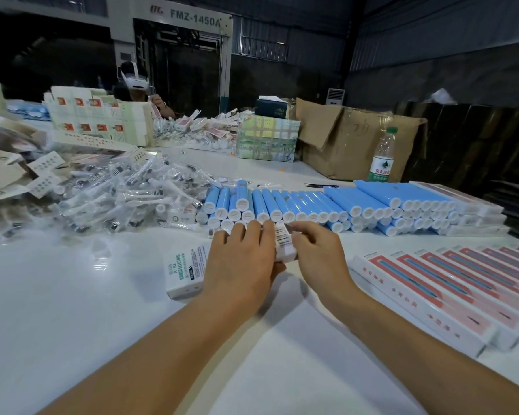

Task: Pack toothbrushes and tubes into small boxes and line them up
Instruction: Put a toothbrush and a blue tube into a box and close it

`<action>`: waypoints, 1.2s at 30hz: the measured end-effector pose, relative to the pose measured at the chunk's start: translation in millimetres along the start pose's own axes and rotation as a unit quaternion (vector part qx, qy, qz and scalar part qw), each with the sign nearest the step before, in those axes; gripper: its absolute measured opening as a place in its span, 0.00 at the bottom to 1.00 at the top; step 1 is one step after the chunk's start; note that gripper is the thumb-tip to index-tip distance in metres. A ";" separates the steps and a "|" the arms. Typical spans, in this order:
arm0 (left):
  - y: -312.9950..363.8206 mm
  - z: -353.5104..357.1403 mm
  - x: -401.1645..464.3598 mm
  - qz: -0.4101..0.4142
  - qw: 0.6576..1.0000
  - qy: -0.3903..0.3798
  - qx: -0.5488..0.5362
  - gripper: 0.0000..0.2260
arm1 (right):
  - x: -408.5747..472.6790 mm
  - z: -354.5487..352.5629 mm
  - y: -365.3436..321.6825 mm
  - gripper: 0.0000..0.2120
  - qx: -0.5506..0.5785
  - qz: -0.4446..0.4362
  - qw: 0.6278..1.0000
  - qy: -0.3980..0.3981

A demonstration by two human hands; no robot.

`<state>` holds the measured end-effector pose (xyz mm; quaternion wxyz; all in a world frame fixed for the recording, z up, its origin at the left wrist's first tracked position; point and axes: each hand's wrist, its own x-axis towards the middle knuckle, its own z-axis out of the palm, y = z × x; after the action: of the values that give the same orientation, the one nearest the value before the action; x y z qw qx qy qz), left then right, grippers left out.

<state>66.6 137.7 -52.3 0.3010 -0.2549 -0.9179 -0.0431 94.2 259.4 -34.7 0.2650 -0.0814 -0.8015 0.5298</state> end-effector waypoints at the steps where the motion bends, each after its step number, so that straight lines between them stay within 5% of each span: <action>1: 0.5 -0.4 -0.1 -0.002 1.000 0.000 0.000 0.30 | -0.3 0.0 1.0 0.12 0.011 0.008 1.000 0.007; 10: 3.0 -3.3 -2.6 -0.013 1.000 0.006 0.006 0.30 | -2.9 5.0 0.1 0.13 -0.038 -0.045 0.998 0.000; 12: 1.4 -5.1 -0.2 -0.029 0.999 0.013 -0.007 0.31 | 0.8 0.8 -1.5 0.04 -0.035 -0.052 0.997 0.042; 15: -0.6 -7.7 2.5 -0.048 0.998 0.020 -0.026 0.31 | 8.7 -5.7 -3.5 0.24 0.209 0.156 0.965 0.036; 17: 1.8 -7.3 1.4 -0.037 0.999 0.014 -0.022 0.30 | 7.3 -6.1 -4.3 0.18 0.401 0.288 0.865 -0.093; 19: 5.1 -6.8 0.1 -0.019 1.000 0.006 -0.024 0.29 | 4.3 -1.1 -3.1 0.09 0.420 0.274 0.855 -0.135; 21: 8.4 -8.1 -0.3 -0.014 1.000 -0.002 -0.024 0.29 | 4.6 3.9 0.5 0.06 0.368 0.198 0.904 -0.094; 23: 12.1 -10.7 -2.8 -0.011 1.000 -0.015 -0.008 0.29 | 1.4 7.2 4.1 0.08 0.150 0.073 0.985 -0.054; 25: 13.3 -13.5 -6.8 -0.003 0.999 -0.029 0.011 0.30 | -4.4 10.2 11.0 0.12 -0.094 -0.044 0.994 -0.038; 27: 13.2 -14.3 -9.1 0.008 1.000 -0.015 0.026 0.30 | -7.6 10.0 14.3 0.13 -0.136 -0.079 0.986 -0.045; 29: 11.3 -14.0 -8.8 0.011 1.000 -0.013 0.009 0.31 | -8.2 8.3 11.0 0.14 -0.081 -0.059 0.993 -0.058; 31: 7.1 -8.6 -5.9 0.018 1.000 -0.012 -0.004 0.31 | -4.5 7.7 3.5 0.18 0.103 0.051 0.989 -0.091; 33: 0.4 -2.6 -3.7 0.008 1.000 0.020 -0.011 0.28 | -0.8 4.6 -0.9 0.19 0.280 0.157 0.938 -0.128; 36: -3.0 -1.5 -2.5 -0.002 1.000 0.012 -0.027 0.28 | 0.9 0.4 0.4 0.16 0.346 0.171 0.909 -0.156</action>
<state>67.6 133.7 -52.3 0.3046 -0.2603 -0.9134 -0.0721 93.1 259.6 -34.9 0.0537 -0.0365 -0.5731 0.8169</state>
